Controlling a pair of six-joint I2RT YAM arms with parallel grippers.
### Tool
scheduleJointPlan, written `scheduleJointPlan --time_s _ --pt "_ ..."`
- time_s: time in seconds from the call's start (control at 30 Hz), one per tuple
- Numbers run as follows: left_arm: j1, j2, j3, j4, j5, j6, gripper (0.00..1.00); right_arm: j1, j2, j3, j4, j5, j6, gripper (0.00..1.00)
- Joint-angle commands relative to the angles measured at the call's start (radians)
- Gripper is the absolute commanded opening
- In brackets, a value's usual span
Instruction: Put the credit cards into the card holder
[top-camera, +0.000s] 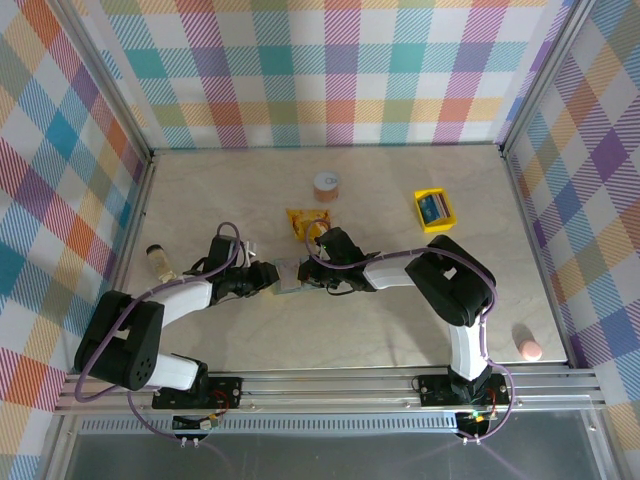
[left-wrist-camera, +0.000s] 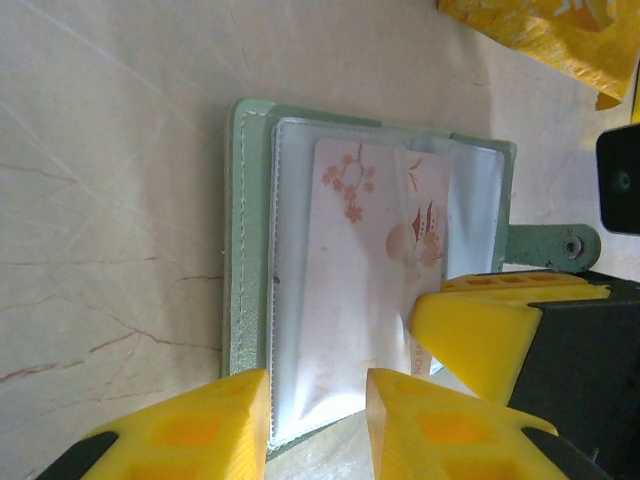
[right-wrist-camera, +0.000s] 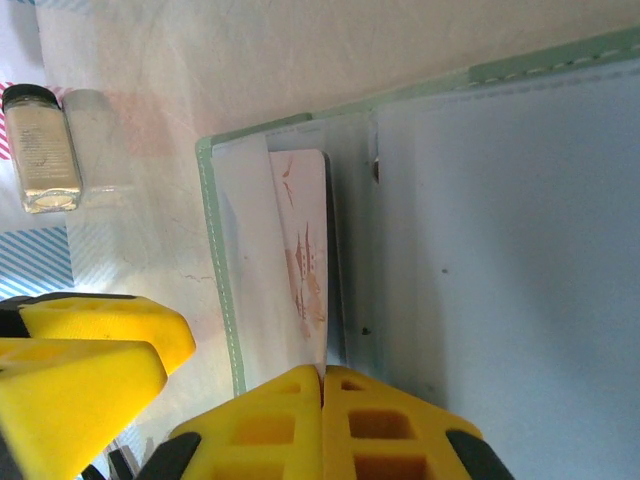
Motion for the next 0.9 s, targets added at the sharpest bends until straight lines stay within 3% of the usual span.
scheduleJointPlan --time_s 0.0,0.43,0.7,0.87 --pt "0.013 0.018 0.022 -0.027 -0.023 0.006 0.3 0.011 0.01 0.008 -0.083 0.021 -0.02 0.02" --pt "0.013 0.053 0.022 -0.008 -0.055 0.009 0.13 0.011 0.01 0.024 -0.108 0.007 -0.059 0.0" --pt "0.013 0.042 0.029 -0.059 -0.117 0.023 0.08 0.011 0.013 0.028 -0.112 0.003 -0.067 0.0" --pt "0.013 0.084 0.029 -0.022 -0.082 0.029 0.08 0.011 0.016 0.033 -0.123 -0.011 -0.09 0.0"
